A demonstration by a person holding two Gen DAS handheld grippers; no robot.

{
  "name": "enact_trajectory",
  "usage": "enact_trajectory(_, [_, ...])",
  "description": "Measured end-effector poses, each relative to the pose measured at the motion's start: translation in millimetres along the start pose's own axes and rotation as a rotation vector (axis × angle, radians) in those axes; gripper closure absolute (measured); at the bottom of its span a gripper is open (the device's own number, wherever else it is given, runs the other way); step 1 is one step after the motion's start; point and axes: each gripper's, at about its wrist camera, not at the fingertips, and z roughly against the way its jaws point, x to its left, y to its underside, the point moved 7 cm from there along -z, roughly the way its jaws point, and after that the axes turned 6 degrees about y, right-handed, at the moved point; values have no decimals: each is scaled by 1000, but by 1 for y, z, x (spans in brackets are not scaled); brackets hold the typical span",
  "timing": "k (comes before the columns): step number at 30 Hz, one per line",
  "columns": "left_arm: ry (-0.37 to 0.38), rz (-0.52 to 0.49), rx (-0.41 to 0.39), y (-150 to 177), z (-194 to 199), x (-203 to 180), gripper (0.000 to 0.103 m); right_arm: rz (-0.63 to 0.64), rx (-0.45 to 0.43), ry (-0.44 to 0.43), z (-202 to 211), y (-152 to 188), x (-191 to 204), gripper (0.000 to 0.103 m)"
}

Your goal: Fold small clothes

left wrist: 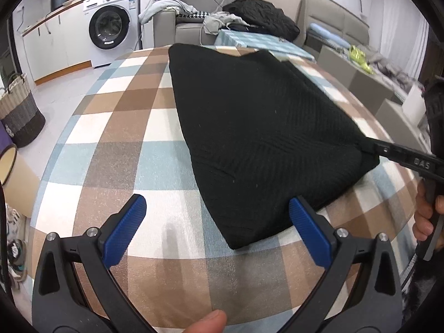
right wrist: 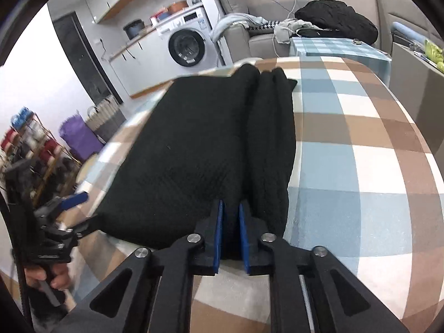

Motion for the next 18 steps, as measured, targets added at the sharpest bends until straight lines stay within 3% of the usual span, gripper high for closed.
enact_trajectory(3, [-27,70,-66,-5,7,14,1,-35,-33,13,12,-4,-13,75])
enact_trajectory(9, [-96,-61,1,4,-6,2,1,-136,47,-35,-3,5,-33,73])
enact_trajectory(13, [-93,-112,48,12,-16,-11,1,-110,46,-22,-2,6,-31,73])
enact_trajectory(18, [-87,-106,63,15,-20,-14,2,-135,57,-42,-8,9,-33,70])
